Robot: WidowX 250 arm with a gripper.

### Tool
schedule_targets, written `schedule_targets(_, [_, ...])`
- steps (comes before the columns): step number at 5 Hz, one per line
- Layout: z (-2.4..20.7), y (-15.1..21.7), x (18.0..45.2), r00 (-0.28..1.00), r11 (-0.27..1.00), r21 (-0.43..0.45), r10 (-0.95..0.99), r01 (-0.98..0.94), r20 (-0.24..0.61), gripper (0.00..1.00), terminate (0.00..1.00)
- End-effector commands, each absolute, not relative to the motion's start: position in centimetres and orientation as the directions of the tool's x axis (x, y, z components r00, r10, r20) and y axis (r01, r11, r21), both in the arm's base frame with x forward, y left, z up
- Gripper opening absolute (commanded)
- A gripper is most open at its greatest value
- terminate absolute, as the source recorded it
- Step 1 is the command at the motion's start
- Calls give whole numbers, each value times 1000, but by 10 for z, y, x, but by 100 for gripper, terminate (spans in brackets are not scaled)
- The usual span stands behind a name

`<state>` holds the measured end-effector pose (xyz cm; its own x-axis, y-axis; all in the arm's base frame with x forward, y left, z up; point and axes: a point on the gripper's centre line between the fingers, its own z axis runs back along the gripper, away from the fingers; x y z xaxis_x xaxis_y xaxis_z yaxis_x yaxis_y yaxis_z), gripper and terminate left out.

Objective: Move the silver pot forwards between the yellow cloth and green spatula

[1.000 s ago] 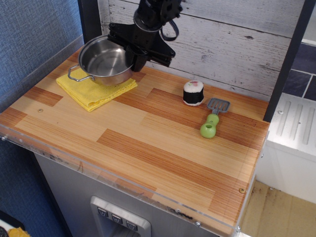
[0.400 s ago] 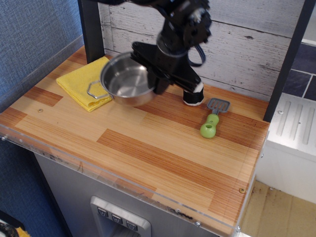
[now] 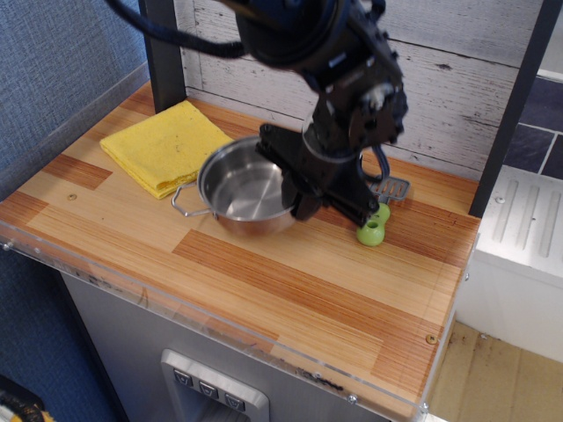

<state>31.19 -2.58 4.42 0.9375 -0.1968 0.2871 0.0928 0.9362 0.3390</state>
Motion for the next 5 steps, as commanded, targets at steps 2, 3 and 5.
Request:
schedule_targets(2, [37,-36,300,934,933,332,-234,138,270,0,0])
schedule_targets(3, [31,-36,299,940,933,331,-229,139,252,0,0])
schedule_targets(5, [33,-33,300,948,936,341,-179,81,265,100,0])
